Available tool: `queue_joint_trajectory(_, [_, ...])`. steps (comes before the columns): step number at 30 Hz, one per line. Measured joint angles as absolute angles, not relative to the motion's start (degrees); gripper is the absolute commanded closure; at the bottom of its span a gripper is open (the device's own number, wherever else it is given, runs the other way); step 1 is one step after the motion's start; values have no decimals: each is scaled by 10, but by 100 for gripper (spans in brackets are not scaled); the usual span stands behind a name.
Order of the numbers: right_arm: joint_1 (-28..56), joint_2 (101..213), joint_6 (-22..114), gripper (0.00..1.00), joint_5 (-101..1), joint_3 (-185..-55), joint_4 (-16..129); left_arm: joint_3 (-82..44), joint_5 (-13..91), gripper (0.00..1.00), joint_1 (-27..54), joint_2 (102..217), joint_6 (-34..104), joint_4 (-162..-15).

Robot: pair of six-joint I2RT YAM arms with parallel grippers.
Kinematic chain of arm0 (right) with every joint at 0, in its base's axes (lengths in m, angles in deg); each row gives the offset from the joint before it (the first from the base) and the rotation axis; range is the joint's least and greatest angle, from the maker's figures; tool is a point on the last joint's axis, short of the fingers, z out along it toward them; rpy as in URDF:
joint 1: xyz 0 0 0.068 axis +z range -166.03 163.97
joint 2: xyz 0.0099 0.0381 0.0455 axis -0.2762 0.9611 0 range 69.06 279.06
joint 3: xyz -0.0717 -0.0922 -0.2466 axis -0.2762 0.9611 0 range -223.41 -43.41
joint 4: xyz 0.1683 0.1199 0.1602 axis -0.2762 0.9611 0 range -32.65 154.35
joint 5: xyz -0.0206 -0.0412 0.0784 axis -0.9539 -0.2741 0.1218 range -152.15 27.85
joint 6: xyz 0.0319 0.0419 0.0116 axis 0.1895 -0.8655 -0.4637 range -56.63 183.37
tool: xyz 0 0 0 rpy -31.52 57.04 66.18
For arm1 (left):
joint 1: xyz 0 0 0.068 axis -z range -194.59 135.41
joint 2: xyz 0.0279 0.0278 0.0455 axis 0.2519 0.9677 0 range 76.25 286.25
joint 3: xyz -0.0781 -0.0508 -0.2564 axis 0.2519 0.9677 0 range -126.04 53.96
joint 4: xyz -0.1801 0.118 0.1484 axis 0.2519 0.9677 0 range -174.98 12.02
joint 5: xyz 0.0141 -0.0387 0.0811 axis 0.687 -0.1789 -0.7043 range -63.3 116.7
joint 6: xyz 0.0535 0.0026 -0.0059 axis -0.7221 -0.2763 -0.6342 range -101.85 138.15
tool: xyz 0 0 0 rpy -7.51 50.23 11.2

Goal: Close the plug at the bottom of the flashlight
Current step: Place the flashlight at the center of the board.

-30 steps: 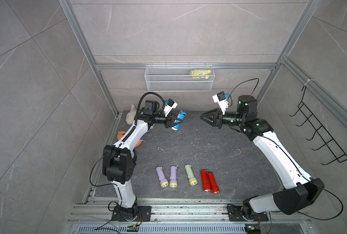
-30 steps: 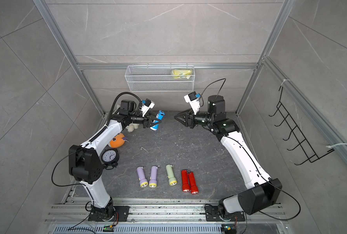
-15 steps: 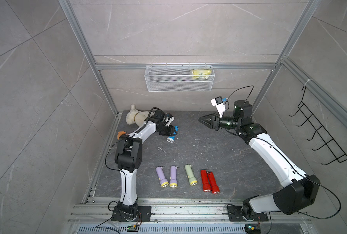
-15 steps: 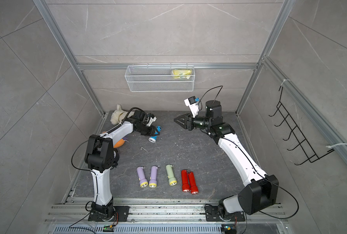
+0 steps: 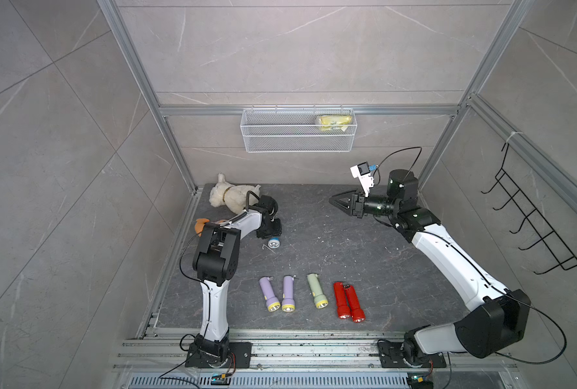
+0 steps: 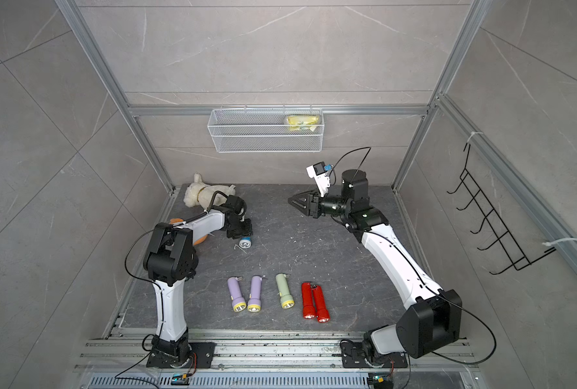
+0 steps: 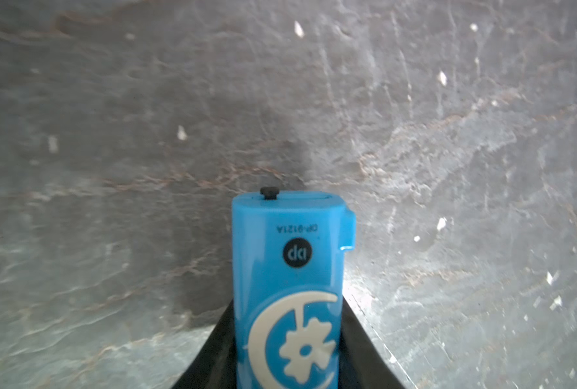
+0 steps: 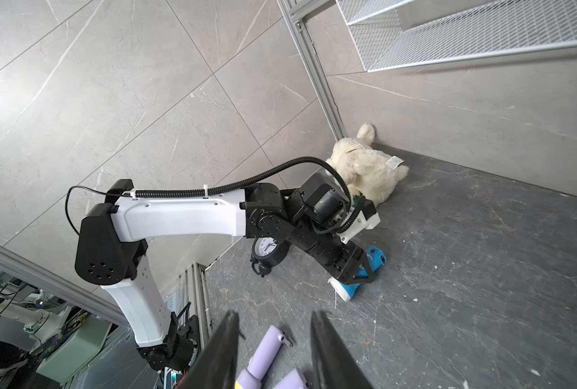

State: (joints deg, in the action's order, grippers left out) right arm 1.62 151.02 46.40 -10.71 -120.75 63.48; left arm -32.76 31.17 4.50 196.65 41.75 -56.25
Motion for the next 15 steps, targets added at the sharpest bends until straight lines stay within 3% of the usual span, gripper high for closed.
queue_joint_trajectory(10, [16, 1511, 451, 61, -105, -1205, 622, -331, 268, 0, 46, 1965, 435, -570])
queue_joint_trajectory(15, [16, 1512, 449, 60, -105, -1204, 617, -274, 263, 0, 50, 1920, 437, -570])
